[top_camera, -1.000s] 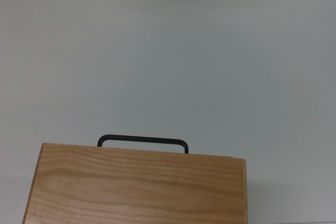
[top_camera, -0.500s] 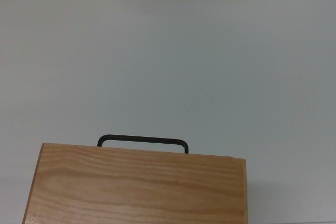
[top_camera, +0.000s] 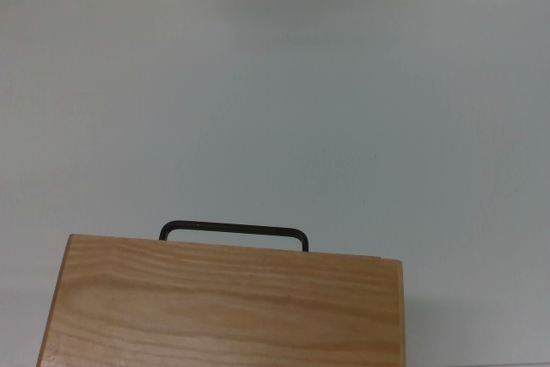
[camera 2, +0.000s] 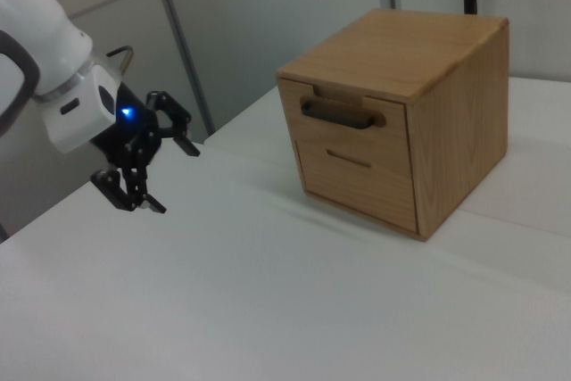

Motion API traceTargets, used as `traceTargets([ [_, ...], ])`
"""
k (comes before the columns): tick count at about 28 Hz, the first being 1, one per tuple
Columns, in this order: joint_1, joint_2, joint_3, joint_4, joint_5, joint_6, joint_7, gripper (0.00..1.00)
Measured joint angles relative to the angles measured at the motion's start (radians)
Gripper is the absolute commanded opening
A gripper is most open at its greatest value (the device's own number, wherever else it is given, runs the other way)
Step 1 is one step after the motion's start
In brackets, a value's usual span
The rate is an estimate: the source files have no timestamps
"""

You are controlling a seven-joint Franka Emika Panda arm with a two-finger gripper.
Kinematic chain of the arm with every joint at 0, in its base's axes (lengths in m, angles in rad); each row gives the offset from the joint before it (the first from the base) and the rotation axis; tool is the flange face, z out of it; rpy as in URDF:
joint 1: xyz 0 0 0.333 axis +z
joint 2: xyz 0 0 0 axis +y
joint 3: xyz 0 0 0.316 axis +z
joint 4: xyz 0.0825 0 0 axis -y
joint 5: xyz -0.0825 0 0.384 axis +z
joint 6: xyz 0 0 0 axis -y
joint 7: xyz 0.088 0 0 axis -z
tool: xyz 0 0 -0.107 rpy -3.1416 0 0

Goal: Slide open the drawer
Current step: 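Move the gripper down to the black handle of the upper drawer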

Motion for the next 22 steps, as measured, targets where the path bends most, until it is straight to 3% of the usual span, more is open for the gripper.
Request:
traceTargets([
  [9, 0.0, 0.104, 0.0, 0.002, 0.0, 0.142, 0.131, 1.0],
  [16, 0.0, 0.232, 0.0, 0.018, 0.003, 0.391, 0.141, 1.0],
  [22, 0.001, 0.359, 0.006, 0.114, 0.016, 0.505, 0.142, 1.0],
])
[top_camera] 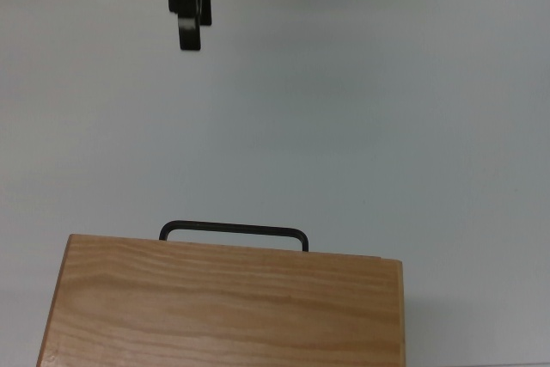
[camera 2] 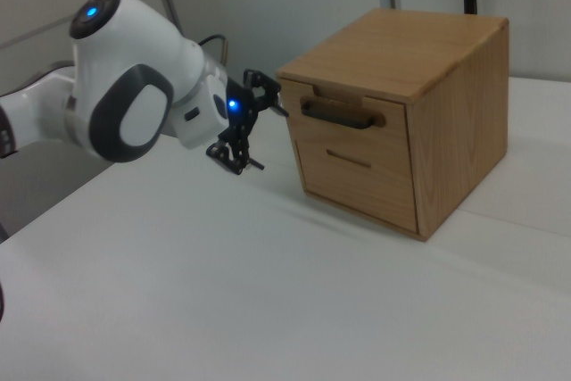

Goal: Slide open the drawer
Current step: 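Move the gripper down to the black handle of the upper drawer, then close the gripper around the black drawer handle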

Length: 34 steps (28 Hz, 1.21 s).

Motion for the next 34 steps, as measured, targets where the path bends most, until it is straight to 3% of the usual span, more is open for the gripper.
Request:
traceTargets([
  [7, 0.001, 0.178, 0.025, 0.133, 0.011, 0.128, 0.0, 1.0],
  [17, 0.002, 0.374, 0.052, 0.243, 0.002, 0.328, -0.021, 1.0],
  [20, 0.002, 0.412, 0.052, 0.267, 0.001, 0.366, -0.051, 1.0],
  [22, 0.002, 0.439, 0.052, 0.279, 0.001, 0.396, -0.077, 0.94],
  [26, 0.002, 0.47, 0.053, 0.287, 0.0, 0.413, -0.109, 0.9],
  [34, 0.003, 0.505, 0.053, 0.29, -0.021, 0.414, -0.123, 0.9],
])
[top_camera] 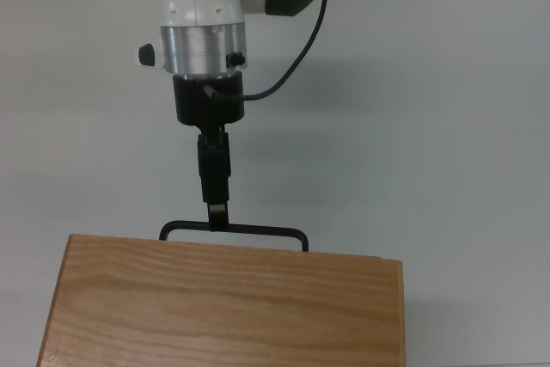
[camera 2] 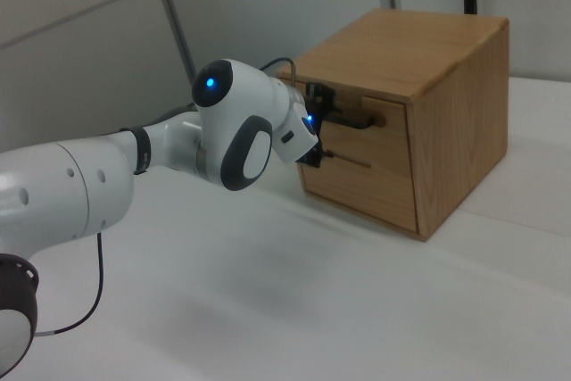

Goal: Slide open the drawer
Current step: 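Close the gripper around the black drawer handle, then pull the handle outward, sliding the upper drawer out of the cabinet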

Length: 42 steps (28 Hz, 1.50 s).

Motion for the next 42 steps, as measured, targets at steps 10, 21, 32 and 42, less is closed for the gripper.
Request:
traceTargets([
  [10, 0.0, 0.018, 0.0, 0.014, -0.034, 0.002, 0.0, 0.71],
  [21, 0.001, 0.027, 0.001, 0.046, -0.097, 0.003, -0.001, 0.0],
  [32, 0.003, 0.02, 0.001, 0.058, -0.101, -0.003, 0.003, 0.0],
  [42, 0.004, -0.01, 0.002, 0.059, -0.101, -0.104, 0.003, 0.0],
])
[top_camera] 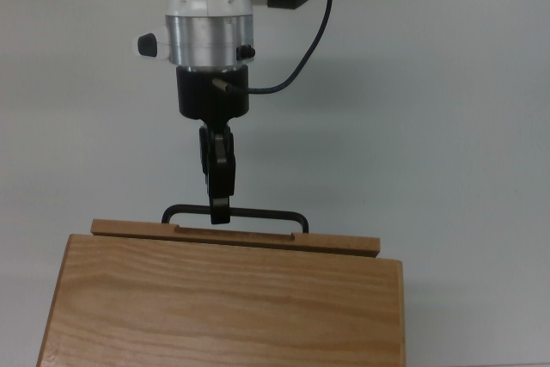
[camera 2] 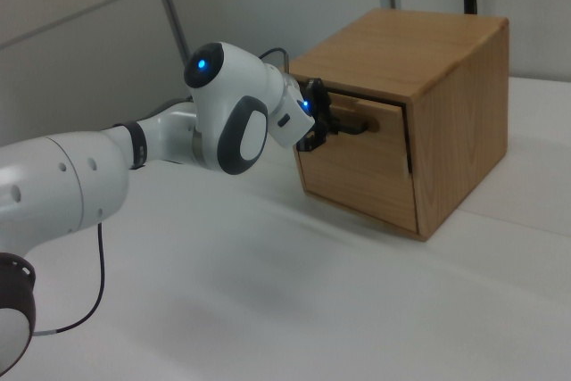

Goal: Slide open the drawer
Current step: 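Pull the handle outward, sliding the upper drawer out of the cabinet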

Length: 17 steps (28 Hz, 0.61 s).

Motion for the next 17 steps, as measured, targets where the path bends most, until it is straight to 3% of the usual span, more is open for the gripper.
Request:
traceTargets([
  [14, 0.004, -0.112, 0.005, -0.001, 0.003, -0.39, 0.0, 0.0],
  [17, -0.001, -0.14, 0.005, -0.002, 0.023, -0.497, 0.0, 0.0],
])
